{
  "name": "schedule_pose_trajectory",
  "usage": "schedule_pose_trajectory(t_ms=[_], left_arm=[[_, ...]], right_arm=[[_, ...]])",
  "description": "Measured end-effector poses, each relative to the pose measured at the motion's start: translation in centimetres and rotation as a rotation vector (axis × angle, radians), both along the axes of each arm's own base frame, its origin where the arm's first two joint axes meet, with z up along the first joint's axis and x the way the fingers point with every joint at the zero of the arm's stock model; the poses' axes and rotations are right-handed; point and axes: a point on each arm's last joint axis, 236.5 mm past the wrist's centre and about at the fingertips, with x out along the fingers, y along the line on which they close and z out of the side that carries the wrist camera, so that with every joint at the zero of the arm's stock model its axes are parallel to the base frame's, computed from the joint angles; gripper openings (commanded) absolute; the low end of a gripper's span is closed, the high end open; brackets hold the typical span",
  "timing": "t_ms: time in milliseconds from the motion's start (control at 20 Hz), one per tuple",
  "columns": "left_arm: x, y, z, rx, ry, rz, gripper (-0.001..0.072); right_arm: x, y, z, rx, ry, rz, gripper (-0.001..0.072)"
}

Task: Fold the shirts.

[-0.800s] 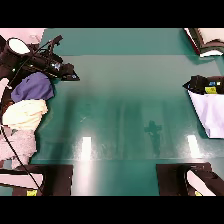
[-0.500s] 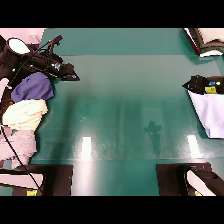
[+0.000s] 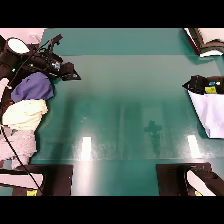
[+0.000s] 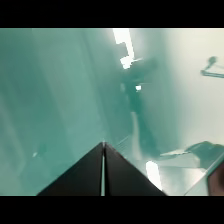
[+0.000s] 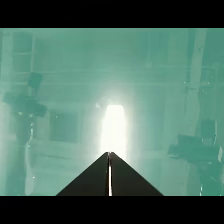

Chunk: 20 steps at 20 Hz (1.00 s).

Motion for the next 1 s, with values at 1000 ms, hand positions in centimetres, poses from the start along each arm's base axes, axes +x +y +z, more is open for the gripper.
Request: schedule_pose_trajectory(t_ms=[1000], left_arm=[[16.8, 21.9, -9.9, 0.562, -0.37, 0.499, 0.0642]], right_arm=[[-1.5, 0.5, -0.8, 0.005, 0.066, 0.032, 0.0017]])
